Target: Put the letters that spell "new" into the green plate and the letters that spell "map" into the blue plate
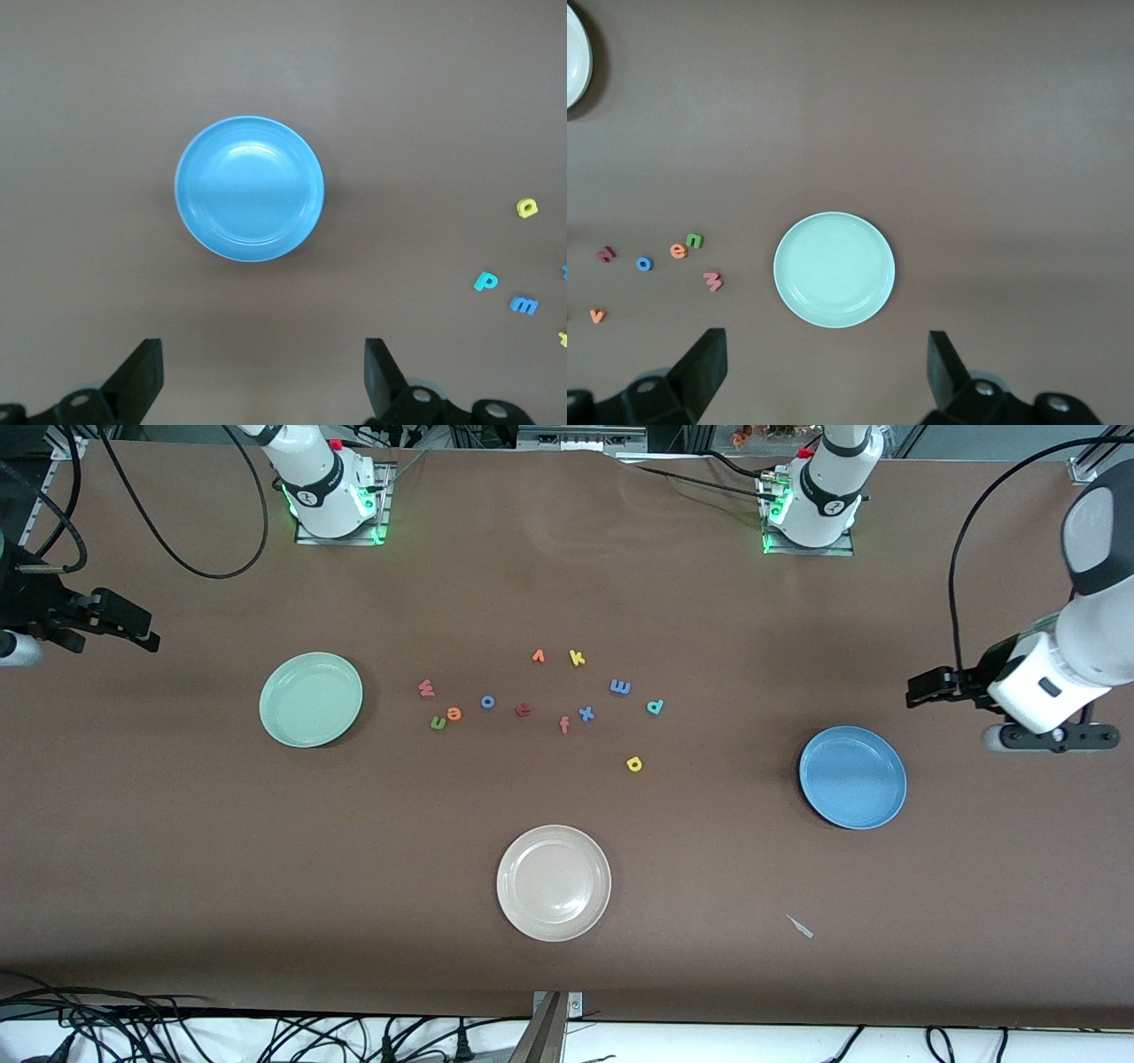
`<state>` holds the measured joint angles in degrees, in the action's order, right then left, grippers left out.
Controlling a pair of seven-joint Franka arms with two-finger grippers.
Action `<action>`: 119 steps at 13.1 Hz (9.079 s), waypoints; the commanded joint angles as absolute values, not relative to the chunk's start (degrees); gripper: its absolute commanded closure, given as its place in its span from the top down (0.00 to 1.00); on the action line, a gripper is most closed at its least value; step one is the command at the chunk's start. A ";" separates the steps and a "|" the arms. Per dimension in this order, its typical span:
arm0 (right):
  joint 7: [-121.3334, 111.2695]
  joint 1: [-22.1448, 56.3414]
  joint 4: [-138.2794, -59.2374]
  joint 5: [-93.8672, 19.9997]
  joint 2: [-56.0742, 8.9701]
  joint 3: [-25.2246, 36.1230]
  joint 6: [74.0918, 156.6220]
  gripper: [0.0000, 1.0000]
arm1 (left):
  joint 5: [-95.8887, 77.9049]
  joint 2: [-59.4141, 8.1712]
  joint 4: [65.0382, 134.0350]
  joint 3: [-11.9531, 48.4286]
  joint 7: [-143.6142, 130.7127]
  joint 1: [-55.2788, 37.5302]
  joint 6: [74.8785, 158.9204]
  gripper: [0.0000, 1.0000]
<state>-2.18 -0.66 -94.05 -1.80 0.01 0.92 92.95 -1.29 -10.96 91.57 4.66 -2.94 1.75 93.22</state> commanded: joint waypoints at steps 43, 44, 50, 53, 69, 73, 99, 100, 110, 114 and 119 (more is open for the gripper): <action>58.08 23.11 -125.42 -0.79 -22.67 -1.85 150.81 0.96 | -1.85 -46.41 87.71 4.83 -49.75 -29.53 131.57 0.55; 60.27 24.59 -125.42 -0.70 -23.20 -1.85 150.99 0.96 | -1.85 -46.41 87.71 4.83 -49.49 -29.53 131.57 0.50; 61.00 26.89 -125.33 -0.70 -26.81 -1.76 155.04 0.96 | -1.85 -46.41 87.80 4.83 -48.25 -29.62 131.57 0.26; 61.00 26.89 -125.42 -0.70 -26.81 -1.76 154.78 0.72 | -1.85 -46.41 87.89 4.83 -48.16 -29.71 131.57 0.13; 30.61 26.72 -122.34 -0.62 -15.21 12.56 126.15 0.00 | 3.59 -32.01 95.08 4.57 -3.53 -11.26 109.68 0.08; 21.03 26.63 -126.82 -0.62 -12.75 18.96 124.54 0.00 | 3.69 -28.31 101.40 4.66 8.67 -4.94 114.32 0.08; 27.07 27.33 -120.23 -1.41 -15.73 -2.09 125.22 1.00 | 4.83 -26.63 113.54 23.64 5.11 -5.70 133.13 1.00; 26.98 27.33 -121.19 -1.32 -16.08 -2.63 126.55 1.00 | 4.83 -26.63 114.51 23.73 4.31 -6.15 134.55 1.00; 14.70 27.25 -135.97 0.43 -18.89 -4.13 149.85 0.99 | 18.81 -30.76 117.51 23.73 -17.56 -13.09 142.21 1.00; 13.45 27.16 -135.79 2.62 -20.30 -3.87 150.73 0.83 | 21.26 -32.60 116.89 23.73 -19.33 -13.71 142.21 0.99; 13.45 26.89 -135.53 3.43 -20.04 -2.73 151.35 0.60 | 21.36 -33.31 116.98 23.64 -19.34 -13.71 142.21 0.80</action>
